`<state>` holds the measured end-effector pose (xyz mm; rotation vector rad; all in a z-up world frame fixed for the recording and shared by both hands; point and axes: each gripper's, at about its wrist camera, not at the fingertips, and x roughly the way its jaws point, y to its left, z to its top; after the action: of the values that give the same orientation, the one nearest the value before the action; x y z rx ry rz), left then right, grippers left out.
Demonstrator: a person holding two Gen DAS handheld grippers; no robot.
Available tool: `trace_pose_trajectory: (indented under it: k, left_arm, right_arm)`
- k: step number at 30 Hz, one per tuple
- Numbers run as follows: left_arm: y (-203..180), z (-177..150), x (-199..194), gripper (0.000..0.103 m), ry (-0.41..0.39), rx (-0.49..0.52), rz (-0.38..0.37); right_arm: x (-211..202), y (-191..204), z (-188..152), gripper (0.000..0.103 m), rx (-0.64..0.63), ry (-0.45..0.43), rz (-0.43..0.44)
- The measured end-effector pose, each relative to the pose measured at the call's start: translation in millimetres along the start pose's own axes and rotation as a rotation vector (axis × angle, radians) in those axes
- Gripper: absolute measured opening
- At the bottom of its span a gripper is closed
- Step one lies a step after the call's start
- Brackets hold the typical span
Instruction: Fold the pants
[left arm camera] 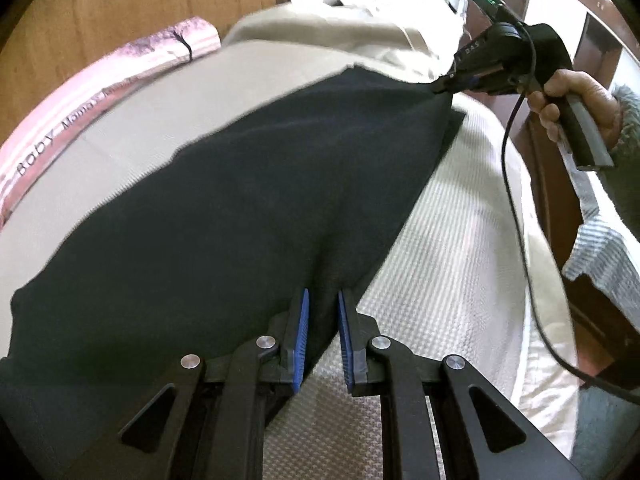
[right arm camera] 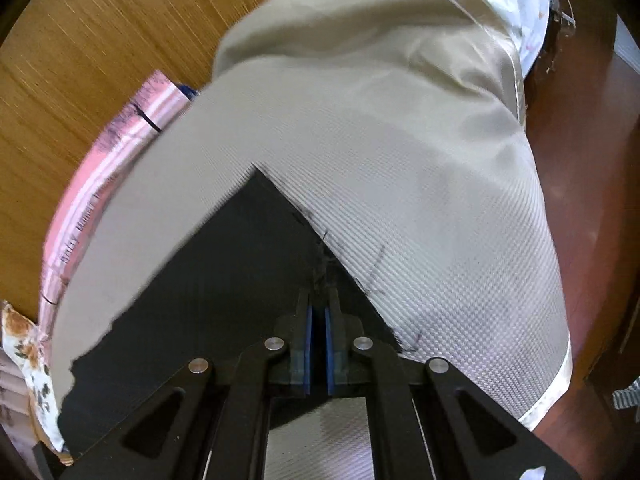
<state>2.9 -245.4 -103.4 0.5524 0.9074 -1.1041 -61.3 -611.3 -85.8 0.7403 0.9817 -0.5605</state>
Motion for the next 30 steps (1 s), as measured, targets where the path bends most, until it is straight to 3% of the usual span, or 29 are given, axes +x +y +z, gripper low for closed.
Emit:
trace_pose_trajectory:
  k: [2, 4, 6, 8, 11, 13, 14, 18, 21, 25, 30]
  left_arm:
    - [0, 1, 1, 0.015, -0.001, 0.005, -0.002]
    - [2, 2, 0, 0.022, 0.011, -0.018, -0.024]
    - [5, 4, -6, 0.022, 0.010, -0.044, -0.056]
    - [7, 6, -13, 0.023, 0.010, -0.059, -0.074]
    - [18, 4, -33, 0.030, -0.033, -0.092, -0.059]
    - [36, -1, -46, 0.042, -0.068, -0.140, -0.015]
    - [45, -3, -50, 0.044, -0.077, -0.163, 0.011]
    - [93, -23, -61, 0.044, -0.069, -0.299, 0.144]
    - [120, -42, -70, 0.044, -0.076, -0.389, 0.202]
    - [136, -62, -70, 0.044, -0.055, -0.448, 0.244]
    - [127, -66, -57, 0.044, -0.038, -0.447, 0.225]
  right_arm:
    - [10, 0, -4, 0.009, -0.044, -0.003, -0.059]
    - [15, -1, -5, 0.015, -0.060, 0.007, -0.089]
    - [11, -3, -3, 0.034, -0.058, 0.004, -0.112]
    - [2, -5, -1, 0.038, -0.053, -0.015, -0.135]
    - [-16, -1, 3, 0.038, -0.064, -0.054, -0.124]
    - [-27, 13, 2, 0.038, -0.092, -0.076, -0.089]
    - [-29, 21, 1, 0.038, -0.111, -0.077, -0.069]
    - [-25, 48, -11, 0.040, -0.161, -0.031, -0.003]
    - [-22, 40, -14, 0.040, -0.122, -0.012, 0.015]
    - [-22, 11, -18, 0.041, -0.031, 0.006, 0.000]
    - [-8, -14, -22, 0.041, 0.075, 0.051, 0.003]
